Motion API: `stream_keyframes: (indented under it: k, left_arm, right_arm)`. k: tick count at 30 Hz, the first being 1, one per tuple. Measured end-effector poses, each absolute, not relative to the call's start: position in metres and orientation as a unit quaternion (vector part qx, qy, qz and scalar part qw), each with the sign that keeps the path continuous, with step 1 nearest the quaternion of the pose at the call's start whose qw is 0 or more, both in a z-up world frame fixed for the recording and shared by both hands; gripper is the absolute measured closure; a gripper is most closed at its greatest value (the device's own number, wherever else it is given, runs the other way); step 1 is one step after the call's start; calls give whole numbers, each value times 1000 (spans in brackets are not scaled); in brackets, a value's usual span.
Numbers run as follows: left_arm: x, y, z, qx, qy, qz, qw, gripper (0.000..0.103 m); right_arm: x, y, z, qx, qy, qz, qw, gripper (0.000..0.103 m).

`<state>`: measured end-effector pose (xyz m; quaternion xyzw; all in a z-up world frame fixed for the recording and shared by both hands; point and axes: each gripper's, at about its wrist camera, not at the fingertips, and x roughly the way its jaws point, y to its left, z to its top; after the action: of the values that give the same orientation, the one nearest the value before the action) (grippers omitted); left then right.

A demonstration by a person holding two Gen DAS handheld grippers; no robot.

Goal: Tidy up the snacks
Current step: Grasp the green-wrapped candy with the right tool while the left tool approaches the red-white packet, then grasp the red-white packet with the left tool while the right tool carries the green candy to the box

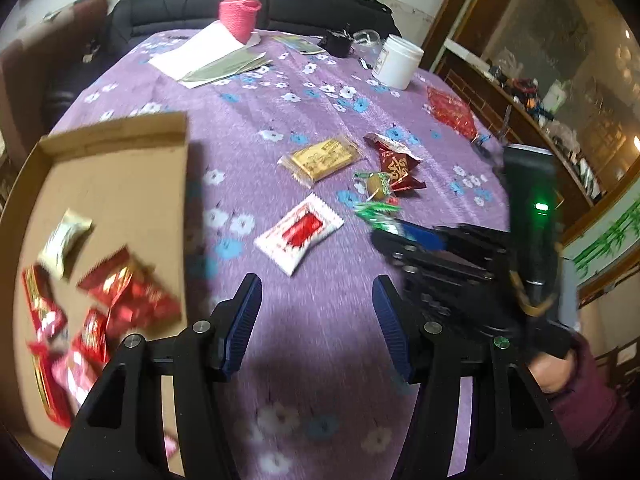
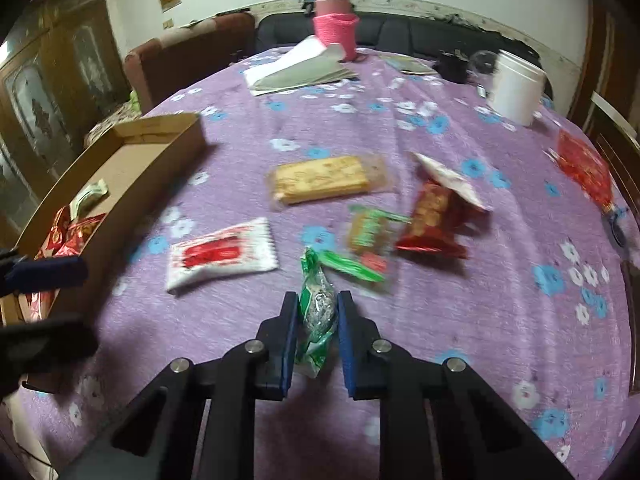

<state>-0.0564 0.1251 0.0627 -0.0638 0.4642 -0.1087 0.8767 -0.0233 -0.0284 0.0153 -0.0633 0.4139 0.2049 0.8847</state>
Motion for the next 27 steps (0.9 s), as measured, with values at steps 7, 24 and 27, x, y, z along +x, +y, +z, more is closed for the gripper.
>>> stream_keyframes:
  k: [7,24,27]
  left_arm:
    - [-8,102,47,55,471,-106,874,46]
    - [16,84,22,107,524,-146,832,72]
    - [11,87,22,101,521,-135,837,72]
  right_arm:
    - [-17,-66,13,9,414,223,882,81]
    - [-12,-80,12,69,423,244,870,81]
    - [-13,-82,14,76,417,247,871,81]
